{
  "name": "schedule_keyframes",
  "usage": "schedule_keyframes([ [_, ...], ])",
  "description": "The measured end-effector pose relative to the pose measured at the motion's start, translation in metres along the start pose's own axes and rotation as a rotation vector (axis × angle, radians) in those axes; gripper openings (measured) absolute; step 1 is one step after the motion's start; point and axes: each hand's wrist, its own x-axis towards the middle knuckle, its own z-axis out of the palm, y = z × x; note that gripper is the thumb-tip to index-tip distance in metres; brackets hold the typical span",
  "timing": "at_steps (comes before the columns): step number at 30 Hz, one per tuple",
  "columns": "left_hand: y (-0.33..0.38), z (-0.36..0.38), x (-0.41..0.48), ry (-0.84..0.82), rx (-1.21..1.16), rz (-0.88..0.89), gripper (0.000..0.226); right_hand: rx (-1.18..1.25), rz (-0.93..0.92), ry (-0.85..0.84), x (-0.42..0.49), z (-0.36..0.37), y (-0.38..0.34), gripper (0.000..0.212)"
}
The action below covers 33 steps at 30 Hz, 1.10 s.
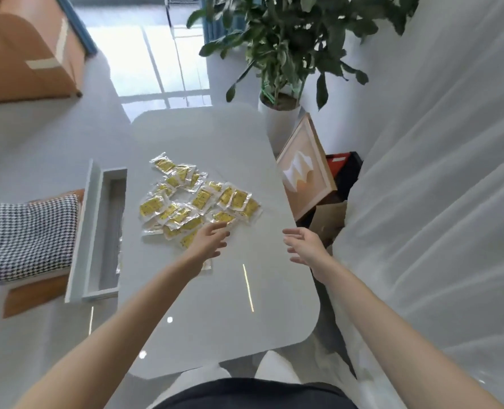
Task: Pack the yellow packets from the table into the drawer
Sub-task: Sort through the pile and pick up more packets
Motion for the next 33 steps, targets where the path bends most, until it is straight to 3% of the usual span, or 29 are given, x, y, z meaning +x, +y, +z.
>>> schedule_keyframes([
  [11,-0.004,0.025,0.061,0.261,-0.161,-0.092,0.031,-0.105,0.04,-0.166,0.118,-0.013,-0.008,0.04],
  [23,-0.055,0.02,0.19,0.319,-0.14,-0.121,0.035,-0.31,0.007,-0.219,0.259,0.044,0.014,0.054],
  [33,-0.085,0.008,0.299,0.323,-0.097,-0.087,0.037,-0.695,-0.244,-0.27,0.377,0.123,0.037,0.06],
])
